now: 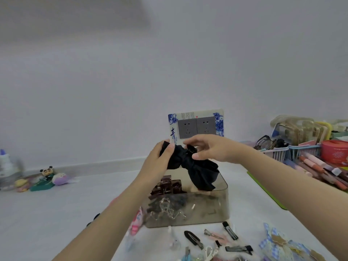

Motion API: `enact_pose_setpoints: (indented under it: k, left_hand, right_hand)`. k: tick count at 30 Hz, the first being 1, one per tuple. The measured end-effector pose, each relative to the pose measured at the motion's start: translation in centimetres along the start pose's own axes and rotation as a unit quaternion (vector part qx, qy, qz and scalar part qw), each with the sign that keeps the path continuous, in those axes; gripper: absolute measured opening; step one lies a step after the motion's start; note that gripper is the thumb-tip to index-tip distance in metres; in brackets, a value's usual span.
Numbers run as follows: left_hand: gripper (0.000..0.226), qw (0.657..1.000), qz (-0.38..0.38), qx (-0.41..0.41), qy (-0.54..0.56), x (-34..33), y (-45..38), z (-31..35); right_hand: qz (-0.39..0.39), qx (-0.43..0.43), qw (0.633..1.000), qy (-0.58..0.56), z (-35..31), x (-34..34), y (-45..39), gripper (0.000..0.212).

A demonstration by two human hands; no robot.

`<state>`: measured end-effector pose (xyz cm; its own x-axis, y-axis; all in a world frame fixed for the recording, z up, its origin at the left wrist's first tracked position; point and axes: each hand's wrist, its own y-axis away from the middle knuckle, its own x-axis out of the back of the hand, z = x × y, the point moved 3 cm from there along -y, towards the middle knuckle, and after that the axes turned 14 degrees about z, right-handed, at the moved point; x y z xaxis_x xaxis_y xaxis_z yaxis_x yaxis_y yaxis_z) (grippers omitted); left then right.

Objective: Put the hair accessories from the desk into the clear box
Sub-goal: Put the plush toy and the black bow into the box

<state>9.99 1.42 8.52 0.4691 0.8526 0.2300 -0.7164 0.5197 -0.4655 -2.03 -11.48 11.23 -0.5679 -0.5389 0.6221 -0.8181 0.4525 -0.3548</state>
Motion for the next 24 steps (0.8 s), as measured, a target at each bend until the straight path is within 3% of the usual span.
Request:
enact_pose_setpoints:
  k: [3, 8, 13, 24]
  left_hand:
    - [0.035, 0.991, -0.097, 0.047, -0.078, 0.3, -0.4, -1.4]
    - [0.043, 0.955, -0.227, 0.036, -0.185, -0.7, -1.2, -3.9]
    - [0.041, 0.938, -0.28, 0.031, -0.204, -2.8, -1.8, -4.1]
    - [0.031, 0.855, -0.349, -0.041, -0.382, -5.4, -2.0, -5.1]
  right_hand:
    - [-0.099, -0.028, 0.994, 0.049, 0.9, -0.4, -0.9, 0.048]
    - [-0.201, -0.078, 0.966, 0.139, 3.4, -0.8, -1.4, 0.043]
    - [-0.209, -0.071, 0.944, 0.246, 4.5, -1.8, -1.4, 0.049]
    - [-0.181, -0.042, 0.931, 0.313, 5.6, -4.5, -1.5, 0.056]
